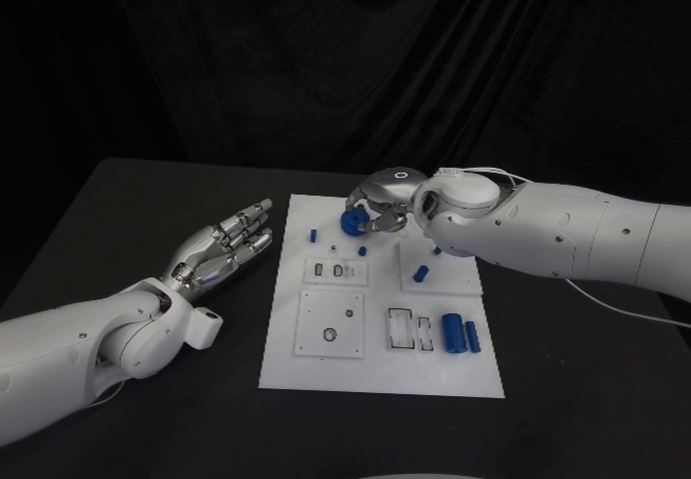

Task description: Assemble the parts on the task board

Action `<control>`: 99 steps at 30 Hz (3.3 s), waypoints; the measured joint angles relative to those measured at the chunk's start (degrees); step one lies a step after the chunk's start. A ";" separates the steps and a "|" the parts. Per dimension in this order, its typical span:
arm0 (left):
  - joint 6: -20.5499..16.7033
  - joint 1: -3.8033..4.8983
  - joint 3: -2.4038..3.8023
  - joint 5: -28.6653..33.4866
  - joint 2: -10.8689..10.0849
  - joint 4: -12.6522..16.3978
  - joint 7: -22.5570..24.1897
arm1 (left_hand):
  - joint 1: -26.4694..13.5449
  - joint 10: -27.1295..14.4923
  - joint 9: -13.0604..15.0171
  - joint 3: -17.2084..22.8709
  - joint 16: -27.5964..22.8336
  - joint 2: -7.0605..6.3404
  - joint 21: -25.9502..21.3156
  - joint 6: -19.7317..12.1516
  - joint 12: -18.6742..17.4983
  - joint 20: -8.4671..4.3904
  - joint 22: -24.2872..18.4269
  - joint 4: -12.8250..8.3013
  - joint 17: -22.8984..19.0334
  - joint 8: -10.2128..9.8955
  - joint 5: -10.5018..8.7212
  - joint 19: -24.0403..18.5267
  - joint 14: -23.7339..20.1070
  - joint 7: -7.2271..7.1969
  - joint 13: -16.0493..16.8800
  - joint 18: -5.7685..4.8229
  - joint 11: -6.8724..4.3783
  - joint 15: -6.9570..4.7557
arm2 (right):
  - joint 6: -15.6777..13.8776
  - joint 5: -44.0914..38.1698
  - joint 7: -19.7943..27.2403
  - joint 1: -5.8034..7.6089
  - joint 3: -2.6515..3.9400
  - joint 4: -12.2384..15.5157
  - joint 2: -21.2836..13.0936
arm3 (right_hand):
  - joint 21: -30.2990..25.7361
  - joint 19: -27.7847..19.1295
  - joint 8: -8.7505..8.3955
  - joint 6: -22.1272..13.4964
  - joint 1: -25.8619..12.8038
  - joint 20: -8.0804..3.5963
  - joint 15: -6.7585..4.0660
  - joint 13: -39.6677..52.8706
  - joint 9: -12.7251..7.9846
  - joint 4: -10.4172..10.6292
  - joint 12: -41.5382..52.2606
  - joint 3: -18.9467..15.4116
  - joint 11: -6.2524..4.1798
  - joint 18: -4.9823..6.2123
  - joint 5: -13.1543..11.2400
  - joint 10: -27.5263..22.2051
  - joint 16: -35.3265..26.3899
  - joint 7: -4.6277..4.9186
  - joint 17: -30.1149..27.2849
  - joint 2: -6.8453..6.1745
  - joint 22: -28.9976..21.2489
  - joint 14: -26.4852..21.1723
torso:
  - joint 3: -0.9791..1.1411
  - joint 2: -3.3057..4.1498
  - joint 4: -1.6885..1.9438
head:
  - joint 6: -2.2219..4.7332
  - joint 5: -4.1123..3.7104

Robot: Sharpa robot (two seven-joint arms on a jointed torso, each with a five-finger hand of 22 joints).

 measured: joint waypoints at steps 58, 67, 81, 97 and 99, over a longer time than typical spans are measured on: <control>0.33 -0.09 0.00 0.00 0.11 -0.31 0.00 | 0.00 0.00 0.05 0.15 0.00 0.00 0.00 0.41 0.00 0.41 0.04 -0.15 -0.01 0.00 0.00 0.00 0.01 0.41 0.00 -0.01 0.00 0.42 | 3.37 -0.02 -0.66 -0.75 0.05 -0.27 -1.69 | -3.81 -0.10 0.96 -2.31 -0.50 -1.14 -1.27 -0.03 -9.39 -3.17 0.00 4.26 -1.21 0.92 -0.01 -0.01 0.00 -0.84 0.00 1.03 -0.03 -0.24 | 0.03 -0.02 -0.10 | -0.51 0.27; 0.38 -0.11 0.00 0.00 0.08 -0.32 0.00 | 0.00 0.00 0.04 0.47 0.00 0.00 0.00 0.62 0.00 0.41 0.04 -0.15 0.00 0.00 0.00 0.00 0.01 0.61 0.00 0.00 0.00 0.42 | 2.87 -0.01 -0.58 -0.82 0.18 -0.15 -2.45 | -4.17 -0.31 1.74 0.66 -1.00 -0.92 -1.11 -0.03 -9.04 -3.32 0.00 4.73 -1.21 0.92 -0.01 -0.01 0.00 -0.80 0.00 0.97 -0.03 -0.08 | 0.03 0.01 -0.05 | -0.54 0.26; 0.41 -0.17 0.00 -0.01 -0.64 -0.11 0.01 | 0.00 0.00 0.09 0.47 0.00 0.00 0.00 0.62 0.00 0.40 0.03 -0.15 -0.05 0.00 0.00 0.00 0.01 0.61 0.00 0.00 0.00 0.42 | -3.20 -0.01 0.21 0.34 0.03 5.77 -9.37 | -3.67 -0.10 0.73 0.56 -2.83 -0.71 -1.12 -0.04 -9.36 -2.02 0.00 4.22 -1.21 0.92 -0.01 -0.01 0.00 -0.49 0.00 -0.24 -0.04 -0.09 | 0.01 0.03 -0.03 | -0.19 0.57; 0.39 -0.20 0.00 -0.01 -0.58 0.03 0.01 | 0.00 0.00 0.08 0.47 0.00 0.00 0.00 0.62 0.00 0.40 0.03 -0.15 -0.03 0.00 0.00 0.00 0.00 0.61 0.00 0.00 0.00 0.41 | -4.50 0.18 -0.30 2.40 -0.73 16.19 -26.51 | 1.64 0.12 -0.49 1.06 -3.70 -0.93 -1.12 -0.04 -9.40 2.30 0.00 0.85 -1.22 0.91 -0.01 -0.01 0.00 -1.00 -0.01 -3.12 0.00 -0.09 | 0.04 -0.09 -0.20 | -0.70 0.74; 0.40 -0.20 0.00 -0.01 -0.39 -0.01 0.01 | 0.00 0.00 0.08 0.47 0.00 0.00 0.00 0.62 0.00 0.40 0.03 -0.15 -0.03 0.00 0.00 0.00 0.01 0.61 0.00 -0.01 0.00 0.41 | -4.49 0.19 -0.49 2.17 -0.80 16.24 -27.96 | 2.06 0.12 -0.49 1.06 -3.70 -0.93 -1.12 -0.04 -9.35 2.51 0.00 0.64 -1.22 0.92 -0.01 -0.01 0.00 -1.00 -0.01 -3.11 0.00 -0.09 | 0.01 -0.11 -0.19 | -0.76 0.77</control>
